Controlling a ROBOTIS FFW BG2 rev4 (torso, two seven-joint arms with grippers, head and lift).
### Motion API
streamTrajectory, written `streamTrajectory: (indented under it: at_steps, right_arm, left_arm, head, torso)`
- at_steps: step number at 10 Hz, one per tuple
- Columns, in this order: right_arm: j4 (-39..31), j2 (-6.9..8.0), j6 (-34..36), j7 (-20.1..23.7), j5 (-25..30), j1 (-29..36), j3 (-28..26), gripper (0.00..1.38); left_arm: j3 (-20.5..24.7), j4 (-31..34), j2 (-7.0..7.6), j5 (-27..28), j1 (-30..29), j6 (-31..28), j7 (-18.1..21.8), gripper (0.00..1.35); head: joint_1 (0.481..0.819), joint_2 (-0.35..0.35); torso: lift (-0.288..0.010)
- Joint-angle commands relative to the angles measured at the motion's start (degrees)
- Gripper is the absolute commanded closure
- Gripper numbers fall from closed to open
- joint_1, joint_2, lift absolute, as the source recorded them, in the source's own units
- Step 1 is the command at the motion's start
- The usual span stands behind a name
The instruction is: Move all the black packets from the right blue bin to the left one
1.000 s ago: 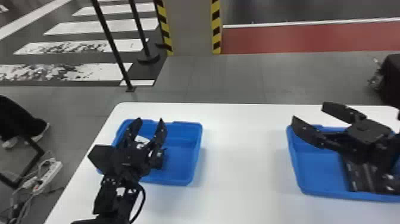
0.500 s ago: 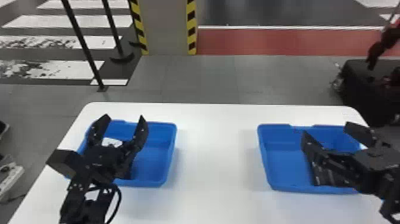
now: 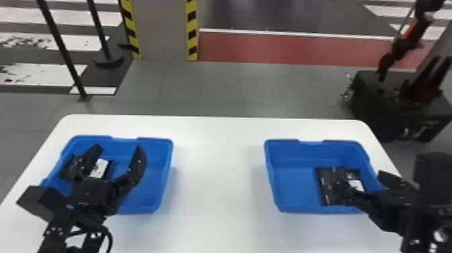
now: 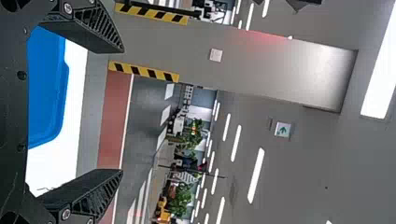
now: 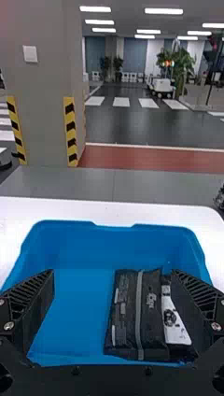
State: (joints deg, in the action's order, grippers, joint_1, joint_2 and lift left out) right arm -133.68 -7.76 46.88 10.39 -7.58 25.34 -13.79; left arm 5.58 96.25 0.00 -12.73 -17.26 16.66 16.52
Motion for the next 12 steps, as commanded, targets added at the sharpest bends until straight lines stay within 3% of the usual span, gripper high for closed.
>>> streamTrajectory:
  at_steps: [1, 3, 6, 12]
  right_arm:
    - [6.34, -0.50, 2.20, -0.02, 0.73, -3.26, -0.54, 0.10]
    - [12.95, -1.38, 5.15, -0.02, 2.31, -7.34, -0.54, 0.10]
    - [15.91, -2.17, 9.37, 0.77, 3.36, -11.70, -0.01, 0.10]
    - [22.37, -2.17, 15.84, 1.21, 6.70, -20.70, 1.57, 0.10]
  left_arm:
    - [0.40, 0.00, -0.15, 0.42, -0.17, -0.48, 0.00, 0.11]
    - [0.93, 0.00, -0.15, 0.25, -0.31, -0.20, 0.00, 0.11]
    - [1.10, 0.00, -0.15, 0.77, -0.59, -1.04, 0.00, 0.11]
    - [1.28, 0.00, -0.15, 0.42, -1.15, -1.18, 0.00, 0.11]
  head:
    - [0.695, -0.085]
    - [0.695, -0.112]
    - [0.695, -0.130]
    - [0.695, -0.129]
  torso:
    - [-0.110]
    - [-0.110]
    - [-0.110]
    - [-0.110]
